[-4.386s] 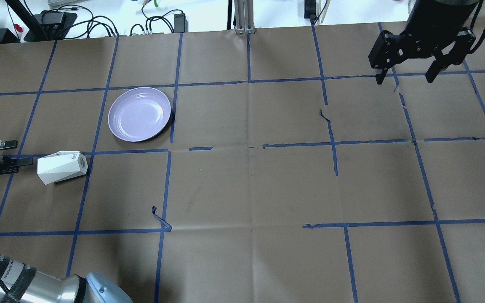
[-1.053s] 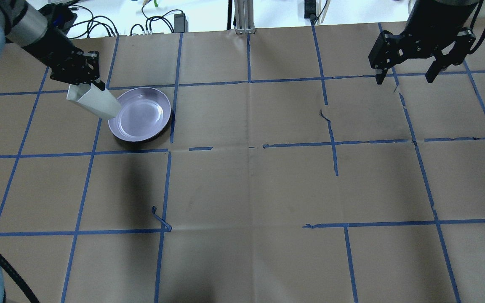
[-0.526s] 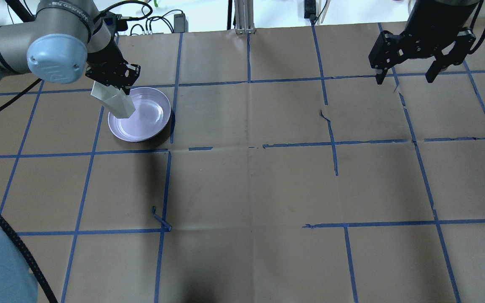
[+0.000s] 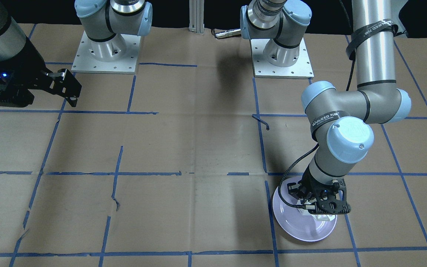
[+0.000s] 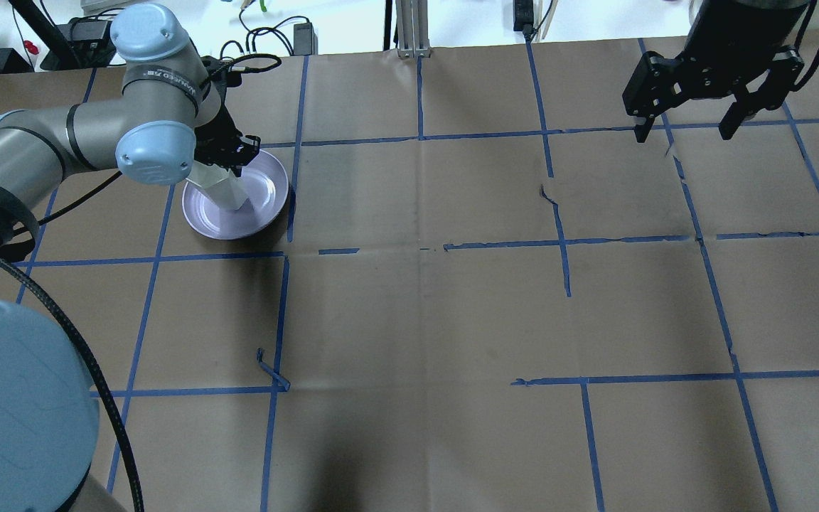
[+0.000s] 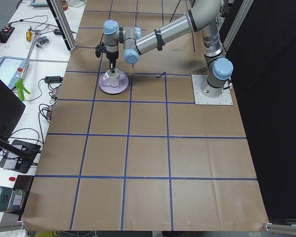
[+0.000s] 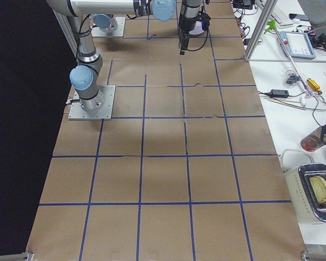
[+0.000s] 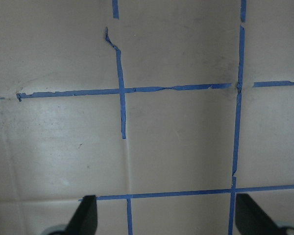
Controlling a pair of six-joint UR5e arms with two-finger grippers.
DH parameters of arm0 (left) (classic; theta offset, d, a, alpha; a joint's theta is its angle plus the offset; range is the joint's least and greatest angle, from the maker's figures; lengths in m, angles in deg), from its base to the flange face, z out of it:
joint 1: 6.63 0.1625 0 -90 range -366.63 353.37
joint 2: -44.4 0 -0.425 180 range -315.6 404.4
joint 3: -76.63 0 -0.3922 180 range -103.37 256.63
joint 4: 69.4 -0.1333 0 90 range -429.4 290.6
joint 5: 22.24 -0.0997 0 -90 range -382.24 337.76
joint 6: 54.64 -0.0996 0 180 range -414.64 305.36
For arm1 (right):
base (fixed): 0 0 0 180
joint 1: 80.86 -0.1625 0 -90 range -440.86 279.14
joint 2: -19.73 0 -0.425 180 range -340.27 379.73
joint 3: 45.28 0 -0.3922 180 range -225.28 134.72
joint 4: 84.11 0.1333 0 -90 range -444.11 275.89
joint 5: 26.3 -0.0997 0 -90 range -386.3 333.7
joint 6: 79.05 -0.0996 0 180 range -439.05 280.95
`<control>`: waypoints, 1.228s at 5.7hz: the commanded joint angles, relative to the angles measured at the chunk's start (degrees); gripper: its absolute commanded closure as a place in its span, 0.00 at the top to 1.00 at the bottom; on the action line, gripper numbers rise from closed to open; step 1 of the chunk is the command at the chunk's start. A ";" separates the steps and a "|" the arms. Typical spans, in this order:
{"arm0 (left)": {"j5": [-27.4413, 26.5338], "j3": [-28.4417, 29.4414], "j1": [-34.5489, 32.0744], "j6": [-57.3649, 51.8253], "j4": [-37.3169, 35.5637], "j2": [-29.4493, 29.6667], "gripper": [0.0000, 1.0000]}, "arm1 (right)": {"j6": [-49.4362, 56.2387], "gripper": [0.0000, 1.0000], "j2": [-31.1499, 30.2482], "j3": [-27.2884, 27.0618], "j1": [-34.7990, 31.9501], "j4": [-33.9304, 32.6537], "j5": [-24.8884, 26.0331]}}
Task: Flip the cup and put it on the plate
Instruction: 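Carry the upright cup over the lavender plate and lower it onto it, then open the left gripper and raise it away from the cup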
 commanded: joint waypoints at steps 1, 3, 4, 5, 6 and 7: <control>-0.16 -0.10 -0.12 0.11 -0.20 0.36 0.65 | 0.00 1.00 0.00 0.00 0.00 0.00 0.00; 0.10 2.43 -0.30 0.02 7.99 -2.87 1.00 | 0.00 1.00 0.00 0.00 0.00 0.00 0.00; 0.10 6.02 -0.39 0.37 19.55 -7.24 1.00 | 0.00 1.00 0.00 0.00 0.00 0.00 0.00; 0.28 8.40 -1.17 3.68 30.80 -12.60 1.00 | 0.00 1.00 0.00 0.00 0.00 0.00 0.00; 0.45 9.64 -4.40 8.67 37.44 -16.04 1.00 | 0.00 1.00 0.00 0.00 0.00 0.00 0.00; 0.45 10.53 -7.04 10.81 42.46 -18.08 1.00 | 0.00 1.00 0.00 0.00 0.09 0.00 0.00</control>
